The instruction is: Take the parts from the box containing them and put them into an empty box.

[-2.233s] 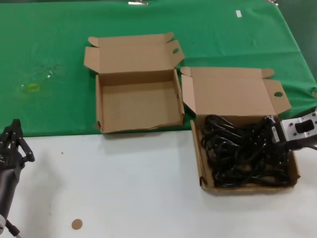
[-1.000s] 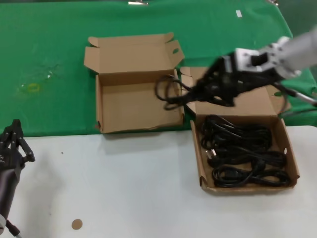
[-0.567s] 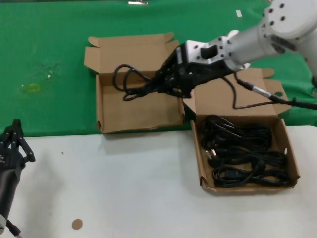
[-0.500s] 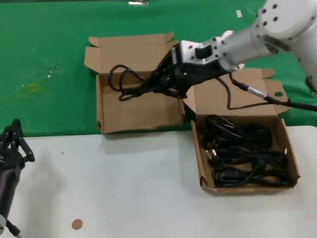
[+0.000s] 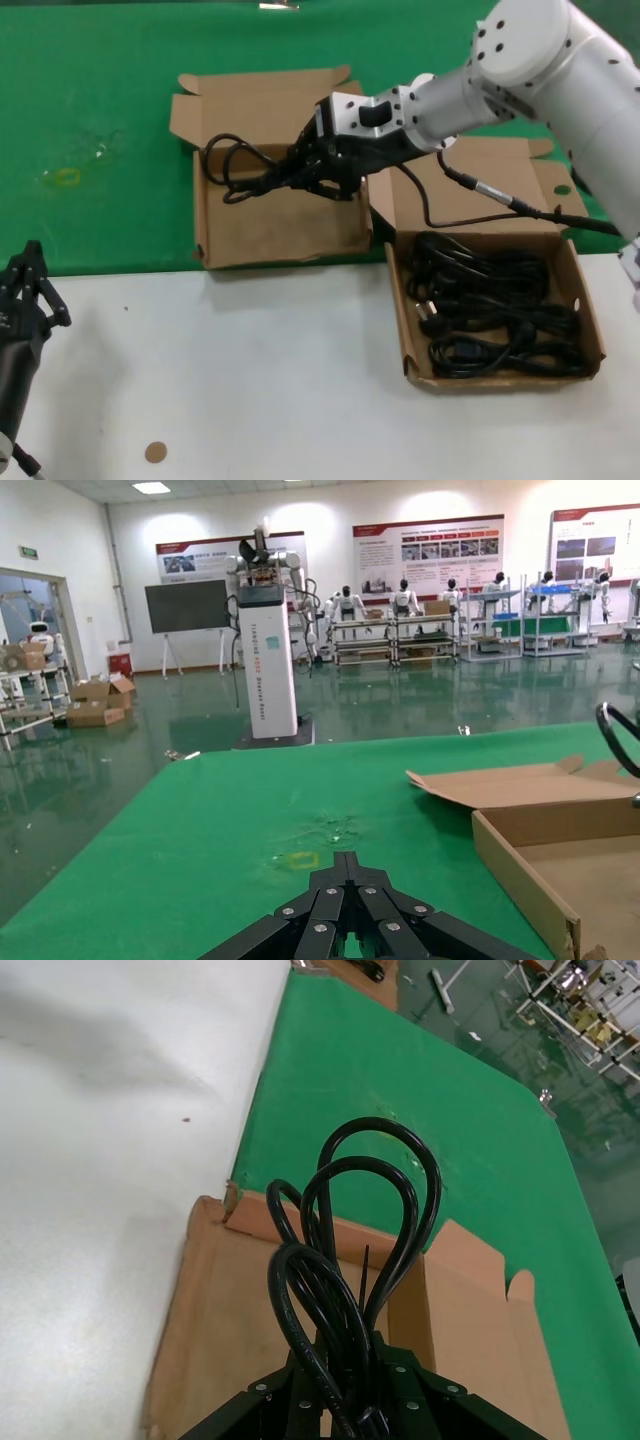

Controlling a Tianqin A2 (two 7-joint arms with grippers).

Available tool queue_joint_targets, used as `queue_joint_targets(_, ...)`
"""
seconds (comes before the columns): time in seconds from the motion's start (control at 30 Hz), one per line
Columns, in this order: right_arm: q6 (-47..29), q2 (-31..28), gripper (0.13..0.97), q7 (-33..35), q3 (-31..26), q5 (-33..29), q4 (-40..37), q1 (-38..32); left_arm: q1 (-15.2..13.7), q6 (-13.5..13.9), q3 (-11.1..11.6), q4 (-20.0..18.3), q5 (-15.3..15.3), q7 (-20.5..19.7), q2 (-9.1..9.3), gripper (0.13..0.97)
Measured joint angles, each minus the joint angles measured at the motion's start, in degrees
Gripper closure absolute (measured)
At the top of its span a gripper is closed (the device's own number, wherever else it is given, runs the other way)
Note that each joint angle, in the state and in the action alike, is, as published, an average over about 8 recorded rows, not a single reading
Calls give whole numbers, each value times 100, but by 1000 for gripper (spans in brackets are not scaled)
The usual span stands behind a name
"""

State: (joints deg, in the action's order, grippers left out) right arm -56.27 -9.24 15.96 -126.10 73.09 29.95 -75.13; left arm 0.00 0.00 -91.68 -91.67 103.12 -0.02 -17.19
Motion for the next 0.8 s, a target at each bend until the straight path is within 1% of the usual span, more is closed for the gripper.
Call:
queue_joint_targets(0.13,138,117,875,138,23,14,-265,-51,0,0,0,0,0,0,0,953)
queue_joint_targets(0.3,289,227,841,296,36,10,-513,-111,0,0,0,0,0,0,0,953)
queue_joint_targets(0.4,364,267,821,362,30,-9,-609,-136,0,0,0,0,0,0,0,953)
queue_joint_targets(0.53,434,287,821,395,10,-49,-662,-142,0,0,0,0,0,0,0,953)
queue_joint_targets(0.8,470,215,698,320,-15,-111,-526,-86,0,0,0,0,0,0,0,953)
